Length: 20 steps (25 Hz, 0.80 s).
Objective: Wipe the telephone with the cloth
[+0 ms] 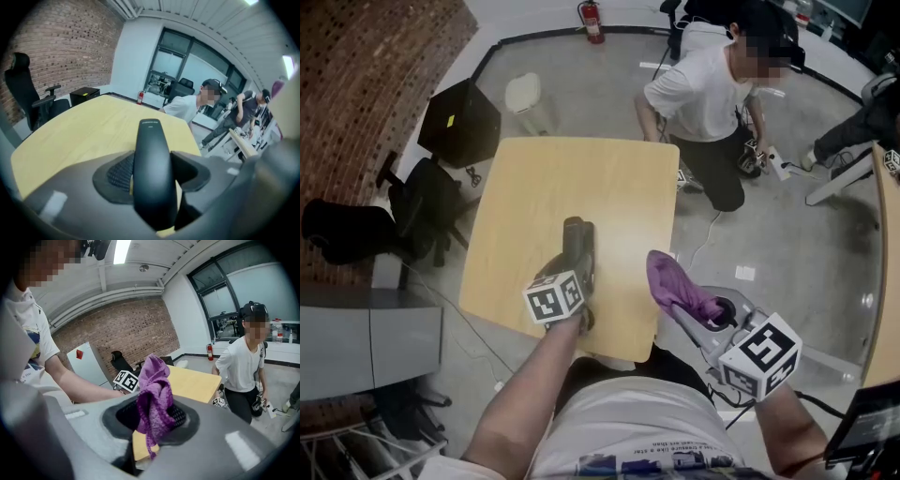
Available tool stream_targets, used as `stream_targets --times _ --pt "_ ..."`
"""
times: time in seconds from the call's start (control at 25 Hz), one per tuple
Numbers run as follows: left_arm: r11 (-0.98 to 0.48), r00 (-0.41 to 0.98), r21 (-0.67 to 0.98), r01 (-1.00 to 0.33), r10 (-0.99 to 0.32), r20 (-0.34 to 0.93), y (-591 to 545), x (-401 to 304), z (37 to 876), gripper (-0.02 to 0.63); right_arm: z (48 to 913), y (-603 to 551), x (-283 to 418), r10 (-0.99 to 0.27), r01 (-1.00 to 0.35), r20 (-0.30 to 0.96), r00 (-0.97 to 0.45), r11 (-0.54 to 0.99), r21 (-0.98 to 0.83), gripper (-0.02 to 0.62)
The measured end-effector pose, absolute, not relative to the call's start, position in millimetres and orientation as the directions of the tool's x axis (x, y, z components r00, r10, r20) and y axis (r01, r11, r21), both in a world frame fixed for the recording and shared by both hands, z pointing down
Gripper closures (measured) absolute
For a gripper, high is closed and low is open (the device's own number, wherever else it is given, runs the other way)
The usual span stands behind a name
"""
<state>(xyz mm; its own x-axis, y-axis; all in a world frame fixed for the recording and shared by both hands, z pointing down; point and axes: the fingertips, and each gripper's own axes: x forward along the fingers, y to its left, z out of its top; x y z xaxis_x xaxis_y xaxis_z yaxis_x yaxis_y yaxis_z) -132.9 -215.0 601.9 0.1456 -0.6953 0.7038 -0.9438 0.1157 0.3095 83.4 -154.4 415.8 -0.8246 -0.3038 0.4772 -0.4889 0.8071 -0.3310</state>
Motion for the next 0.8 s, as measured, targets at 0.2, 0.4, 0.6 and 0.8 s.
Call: stream_targets --times 0.2,0.4,0.6,0.8 --pt "0.128 0.113 0.267 -0.955 -0.675 0.729 -214.6 -137.7 616.8 0.349 420.2 -152.7 87.0 -0.299 -0.495 0.488 -0.820 0.799 -0.341 0.509" --pt "0.111 0.110 0.240 -0.964 -0.655 0.747 -214.4 -125.7 626.5 0.348 425.7 -151.5 98.9 -0.299 -0.503 0.495 -0.816 0.789 -0.353 0.509" --pt "0.100 0.098 0.209 -0.973 -0.638 0.764 -216.5 -123.9 633.5 0.348 426.3 -151.2 97.7 -0.288 -0.495 0.495 -0.820 0.790 -0.361 0.509" --pt "0.088 0.083 0.174 -0.981 -0.618 0.782 -215.1 -121.4 640.2 0.348 426.0 -152.0 96.4 -0.286 -0.495 0.496 -0.820 0.789 -0.363 0.509"
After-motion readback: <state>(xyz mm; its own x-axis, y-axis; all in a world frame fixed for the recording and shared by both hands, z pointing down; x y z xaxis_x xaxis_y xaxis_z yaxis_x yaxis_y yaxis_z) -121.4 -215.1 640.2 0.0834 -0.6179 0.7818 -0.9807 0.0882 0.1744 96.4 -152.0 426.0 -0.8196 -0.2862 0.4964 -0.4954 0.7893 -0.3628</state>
